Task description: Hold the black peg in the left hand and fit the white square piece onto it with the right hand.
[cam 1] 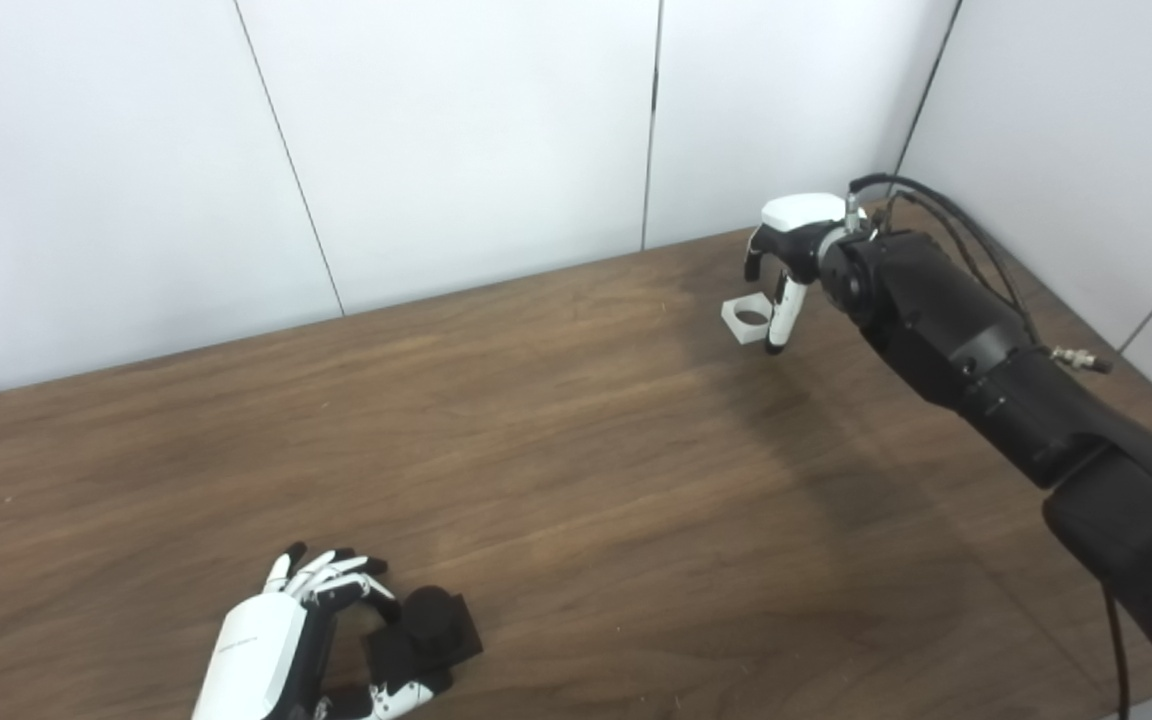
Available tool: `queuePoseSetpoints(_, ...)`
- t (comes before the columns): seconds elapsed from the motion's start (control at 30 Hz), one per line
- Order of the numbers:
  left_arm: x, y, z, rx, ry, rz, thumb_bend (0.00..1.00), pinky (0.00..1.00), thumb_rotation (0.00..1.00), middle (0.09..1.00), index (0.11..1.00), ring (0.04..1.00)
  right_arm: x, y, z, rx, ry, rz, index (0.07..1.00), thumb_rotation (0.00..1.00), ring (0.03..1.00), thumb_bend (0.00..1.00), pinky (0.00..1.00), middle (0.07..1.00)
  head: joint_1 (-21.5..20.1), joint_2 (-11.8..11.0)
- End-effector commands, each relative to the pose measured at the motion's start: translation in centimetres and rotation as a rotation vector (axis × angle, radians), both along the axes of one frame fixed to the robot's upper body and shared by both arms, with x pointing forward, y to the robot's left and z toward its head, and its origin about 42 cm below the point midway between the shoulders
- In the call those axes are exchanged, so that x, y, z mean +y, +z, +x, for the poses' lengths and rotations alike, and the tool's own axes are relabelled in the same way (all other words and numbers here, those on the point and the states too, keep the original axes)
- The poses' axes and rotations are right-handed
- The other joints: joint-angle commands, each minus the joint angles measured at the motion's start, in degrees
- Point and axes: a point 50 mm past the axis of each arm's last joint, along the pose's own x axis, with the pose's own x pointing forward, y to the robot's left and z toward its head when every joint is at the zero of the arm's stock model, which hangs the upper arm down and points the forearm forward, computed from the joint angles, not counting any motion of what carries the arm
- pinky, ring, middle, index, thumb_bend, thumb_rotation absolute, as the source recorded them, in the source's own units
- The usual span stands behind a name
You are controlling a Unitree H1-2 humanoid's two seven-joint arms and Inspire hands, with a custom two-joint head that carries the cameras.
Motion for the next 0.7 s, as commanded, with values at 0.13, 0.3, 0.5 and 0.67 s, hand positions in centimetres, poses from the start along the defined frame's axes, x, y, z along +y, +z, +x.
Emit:
queuePoseSetpoints(0.13,0.2,-0.4,-0.5,0.04,-0.001,0.021,0.52,1.0,0.05,0.766,0.486,0.854,0.2,2.7,0.6,-0.073,0.005,-0.003,0.718,0.17,0.966,0.88,0.93,0.893,0.07,0.15)
queuePoseSetpoints(0.3,0.1,-0.4,-0.5,0.041,0.001,0.025,0.52,1.0,0.05,0.769,0.486,0.857,0.2,2.3,0.7,-0.062,0.002,0.003,0.723,0.18,0.975,0.86,0.95,0.901,0.1,0.2)
queuePoseSetpoints(0.5,0.1,-0.5,-0.4,0.035,-0.001,0.02,0.52,1.0,0.05,0.765,0.486,0.853,0.0,1.9,0.7,-0.061,-0.001,0.012,0.719,0.18,0.976,0.87,0.97,0.898,0.19,0.18)
queuePoseSetpoints(0.67,0.0,-0.6,-0.4,0.032,-0.002,0.017,0.52,1.0,0.05,0.764,0.486,0.85,0.0,1.9,0.8,-0.064,-0.001,0.008,0.717,0.18,0.977,0.87,0.97,0.899,0.27,0.16)
